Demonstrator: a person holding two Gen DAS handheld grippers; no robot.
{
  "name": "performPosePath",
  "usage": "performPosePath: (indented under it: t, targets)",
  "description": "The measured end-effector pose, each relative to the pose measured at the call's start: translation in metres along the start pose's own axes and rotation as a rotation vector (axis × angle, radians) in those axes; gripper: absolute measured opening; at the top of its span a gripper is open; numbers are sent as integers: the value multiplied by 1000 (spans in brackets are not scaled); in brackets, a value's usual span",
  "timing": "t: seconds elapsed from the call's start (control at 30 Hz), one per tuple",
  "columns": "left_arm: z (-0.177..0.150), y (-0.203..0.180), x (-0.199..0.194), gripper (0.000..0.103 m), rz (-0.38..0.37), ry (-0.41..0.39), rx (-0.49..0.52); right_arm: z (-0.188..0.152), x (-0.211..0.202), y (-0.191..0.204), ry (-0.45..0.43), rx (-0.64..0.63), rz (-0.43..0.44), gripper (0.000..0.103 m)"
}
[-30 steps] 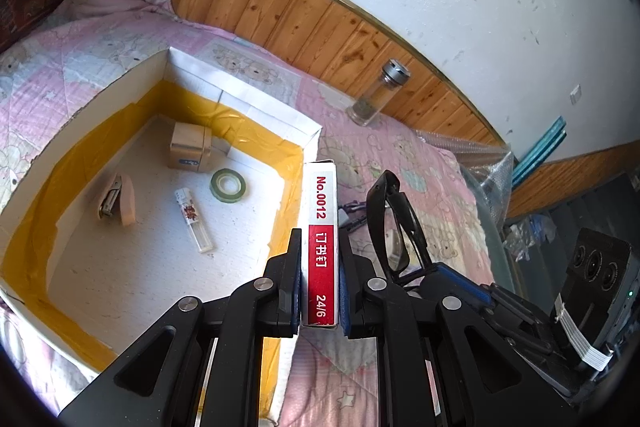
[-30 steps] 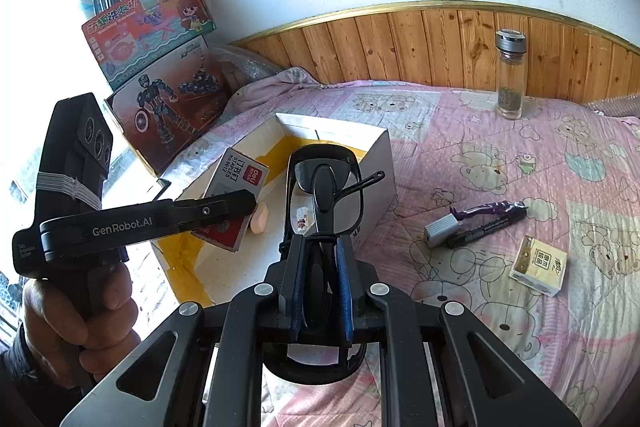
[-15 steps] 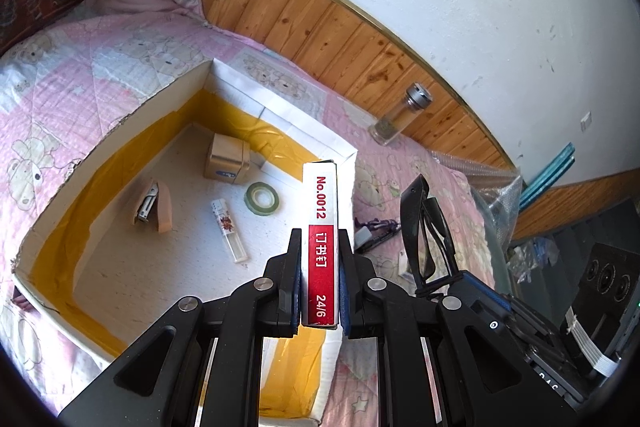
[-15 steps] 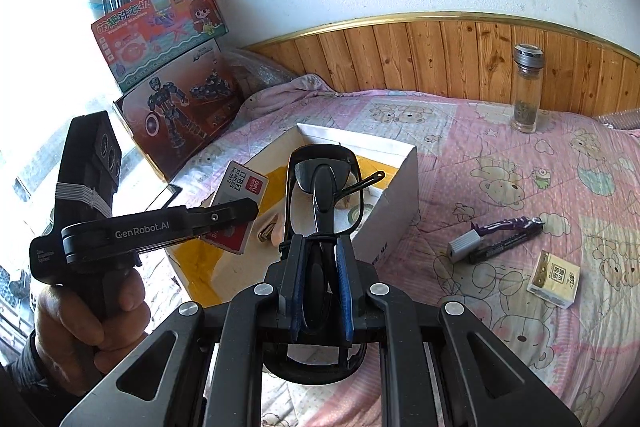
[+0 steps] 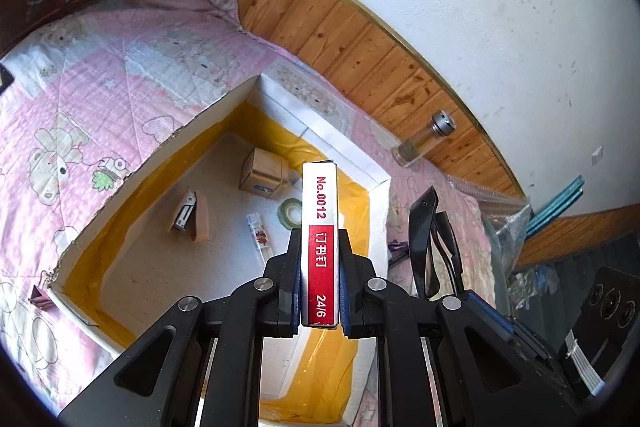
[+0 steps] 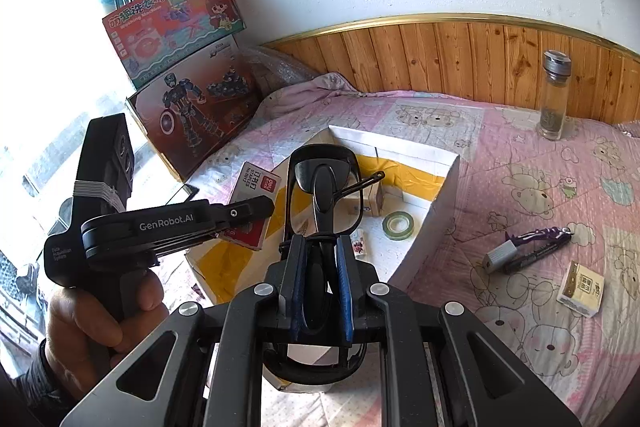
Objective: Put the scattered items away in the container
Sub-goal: 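Move both held items over the box interior and lower them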
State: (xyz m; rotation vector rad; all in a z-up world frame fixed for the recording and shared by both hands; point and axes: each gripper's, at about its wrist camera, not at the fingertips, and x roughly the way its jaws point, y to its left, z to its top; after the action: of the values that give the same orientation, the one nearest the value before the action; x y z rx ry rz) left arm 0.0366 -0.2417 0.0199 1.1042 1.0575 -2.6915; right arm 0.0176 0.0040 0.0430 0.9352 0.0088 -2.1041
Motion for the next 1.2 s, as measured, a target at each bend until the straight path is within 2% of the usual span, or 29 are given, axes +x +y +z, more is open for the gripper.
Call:
performPosePath:
  t: [0.37,0.6,1.2]
  targets:
    - [8,23,-4,14,32,-2,-56,9,26,9,53,-30,-15,16]
    - [3,25,11,14,72,64,-44,20,47,4,105,-26,-22,16]
    - [-14,29,41,14,77,185,-80,52,112,8,237,18,16,16]
